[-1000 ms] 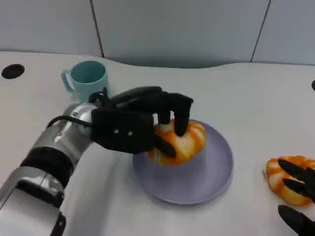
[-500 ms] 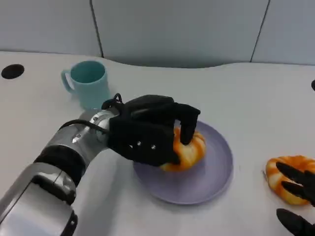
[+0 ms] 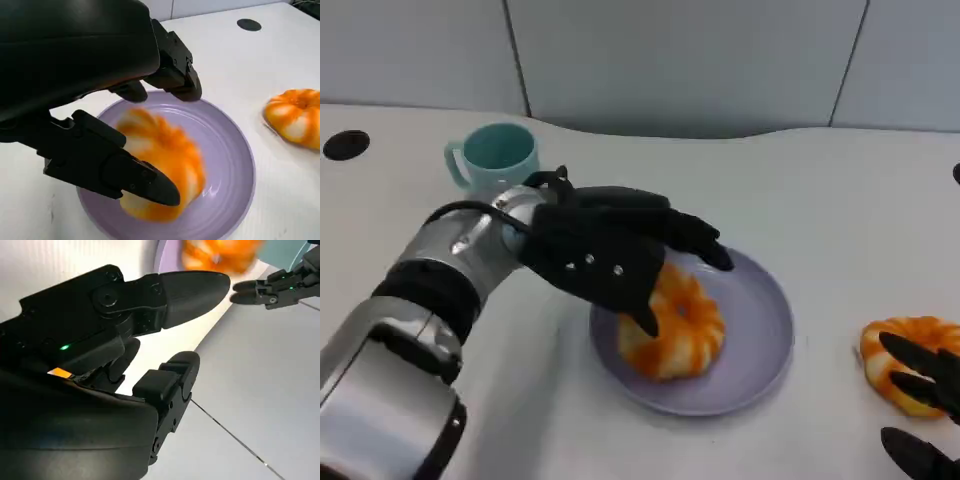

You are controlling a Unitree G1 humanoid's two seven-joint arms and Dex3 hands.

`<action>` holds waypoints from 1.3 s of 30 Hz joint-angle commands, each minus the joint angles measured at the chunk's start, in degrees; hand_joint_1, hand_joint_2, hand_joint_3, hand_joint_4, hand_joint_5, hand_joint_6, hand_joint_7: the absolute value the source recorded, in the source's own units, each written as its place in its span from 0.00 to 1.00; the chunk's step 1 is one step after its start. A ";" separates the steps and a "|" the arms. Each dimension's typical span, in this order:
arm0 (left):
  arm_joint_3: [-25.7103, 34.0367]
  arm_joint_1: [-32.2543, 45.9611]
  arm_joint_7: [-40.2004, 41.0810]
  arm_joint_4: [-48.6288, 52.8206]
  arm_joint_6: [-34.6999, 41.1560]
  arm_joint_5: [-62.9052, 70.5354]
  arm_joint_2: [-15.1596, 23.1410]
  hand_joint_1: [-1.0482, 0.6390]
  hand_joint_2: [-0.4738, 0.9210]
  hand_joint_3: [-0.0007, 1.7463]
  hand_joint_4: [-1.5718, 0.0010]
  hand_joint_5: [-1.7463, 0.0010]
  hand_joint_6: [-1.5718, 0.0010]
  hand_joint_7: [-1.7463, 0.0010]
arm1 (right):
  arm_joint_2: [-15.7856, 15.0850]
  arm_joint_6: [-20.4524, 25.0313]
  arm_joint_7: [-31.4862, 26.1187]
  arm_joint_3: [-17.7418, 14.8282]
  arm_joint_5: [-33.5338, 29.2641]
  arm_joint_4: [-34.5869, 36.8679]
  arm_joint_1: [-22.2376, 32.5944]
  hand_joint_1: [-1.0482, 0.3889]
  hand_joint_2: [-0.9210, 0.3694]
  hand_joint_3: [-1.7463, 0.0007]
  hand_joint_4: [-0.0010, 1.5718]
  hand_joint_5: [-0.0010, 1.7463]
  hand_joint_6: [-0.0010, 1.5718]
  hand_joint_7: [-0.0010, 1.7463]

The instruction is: Grasp the bread from the table and place it into the plate.

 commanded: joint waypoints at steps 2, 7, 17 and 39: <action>3.07 -2.15 -8.62 -1.49 -0.11 -5.49 1.73 0.22 0.95 0.00 0.99 0.84 0.85 1.00 | -0.15 0.48 -0.26 -0.58 0.24 -1.34 0.74 0.48 0.00 0.81 0.53 0.00 0.42 0.00; 6.21 -1.87 -16.22 -5.70 0.44 -10.88 5.01 0.23 0.95 0.00 1.00 0.87 0.86 1.00 | -0.39 0.61 -0.25 -0.71 -0.12 -1.63 1.02 0.48 0.00 0.81 0.52 0.00 0.41 0.00; 18.88 9.68 -25.94 -17.62 -0.47 -31.29 12.77 0.25 1.00 0.01 0.97 0.89 0.86 1.00 | -0.15 1.98 -0.19 -0.55 -0.44 -2.35 1.37 0.48 0.00 0.80 0.52 0.00 0.42 0.00; 28.55 45.18 -7.60 -36.75 28.03 -37.22 11.66 0.36 1.00 0.05 0.73 0.19 0.59 0.69 | -1.28 -2.42 -0.23 -1.53 1.57 4.95 -2.02 0.48 0.00 0.81 0.53 0.01 0.43 0.00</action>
